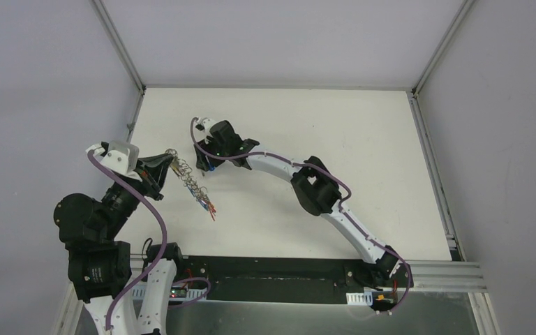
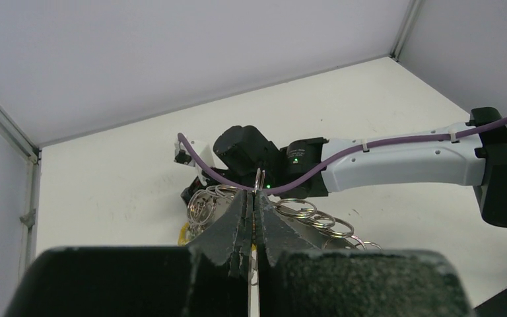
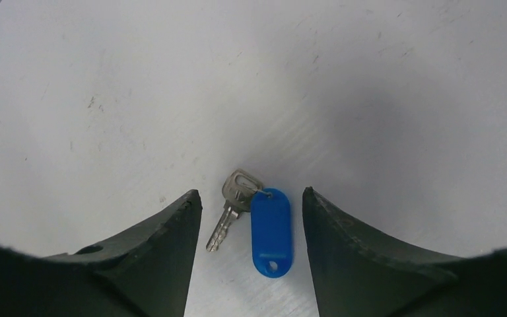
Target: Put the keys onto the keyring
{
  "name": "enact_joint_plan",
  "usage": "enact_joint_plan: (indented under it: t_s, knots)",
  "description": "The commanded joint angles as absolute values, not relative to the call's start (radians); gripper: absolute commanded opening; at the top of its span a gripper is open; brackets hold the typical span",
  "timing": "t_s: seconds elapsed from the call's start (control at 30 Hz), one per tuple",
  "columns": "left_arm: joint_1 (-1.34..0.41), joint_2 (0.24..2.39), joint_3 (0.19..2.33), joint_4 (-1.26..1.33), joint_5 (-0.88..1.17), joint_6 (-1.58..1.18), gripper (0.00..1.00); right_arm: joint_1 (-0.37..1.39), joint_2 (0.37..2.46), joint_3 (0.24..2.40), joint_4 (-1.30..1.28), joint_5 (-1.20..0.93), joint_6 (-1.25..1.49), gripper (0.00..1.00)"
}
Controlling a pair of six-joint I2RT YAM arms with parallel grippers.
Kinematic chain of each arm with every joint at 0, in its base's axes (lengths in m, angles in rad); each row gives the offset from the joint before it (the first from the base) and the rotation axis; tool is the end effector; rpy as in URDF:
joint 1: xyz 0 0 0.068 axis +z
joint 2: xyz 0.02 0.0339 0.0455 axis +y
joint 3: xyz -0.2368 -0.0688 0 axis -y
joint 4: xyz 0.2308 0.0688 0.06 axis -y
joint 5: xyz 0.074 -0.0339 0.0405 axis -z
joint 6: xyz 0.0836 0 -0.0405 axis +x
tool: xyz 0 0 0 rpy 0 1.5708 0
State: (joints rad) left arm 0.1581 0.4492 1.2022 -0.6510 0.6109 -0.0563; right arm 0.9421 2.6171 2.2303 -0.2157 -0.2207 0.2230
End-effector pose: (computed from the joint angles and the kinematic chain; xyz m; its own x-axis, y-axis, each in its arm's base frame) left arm 0.0824 -0.0354 0.4324 0.0759 -0.0346 -0.9965 0.4395 0.8982 0.0023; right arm 0.3319 0.4876 0.1124 -0.5230 -0.3524 -0.7761 -0.7994 0.5187 0.3032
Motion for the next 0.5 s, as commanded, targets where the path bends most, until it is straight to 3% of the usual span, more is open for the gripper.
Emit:
enact_joint_plan:
  t_s: [0.0, 0.1, 0.3, 0.47]
  knots:
    - [0.16, 0.433, 1.227, -0.609, 0.614, -0.068, 0.0, 0.954, 2.669, 2.269, -0.21, -0.171, 0.181, 0.58]
    - [0.16, 0.434, 1.221, -0.611, 0.603, -0.097, 0.0, 0.957, 2.677, 2.272, -0.172, -0.195, 0.22, 0.49]
    - [0.16, 0.43, 1.229, -0.621, 0.609, -0.106, 0.0, 0.989, 2.714, 2.317, -0.156, -0.237, 0.182, 0.46]
    - [0.161, 0.416, 1.227, -0.635, 0.604, -0.107, 0.0, 0.995, 2.699, 2.268, -0.155, -0.229, 0.189, 0.3]
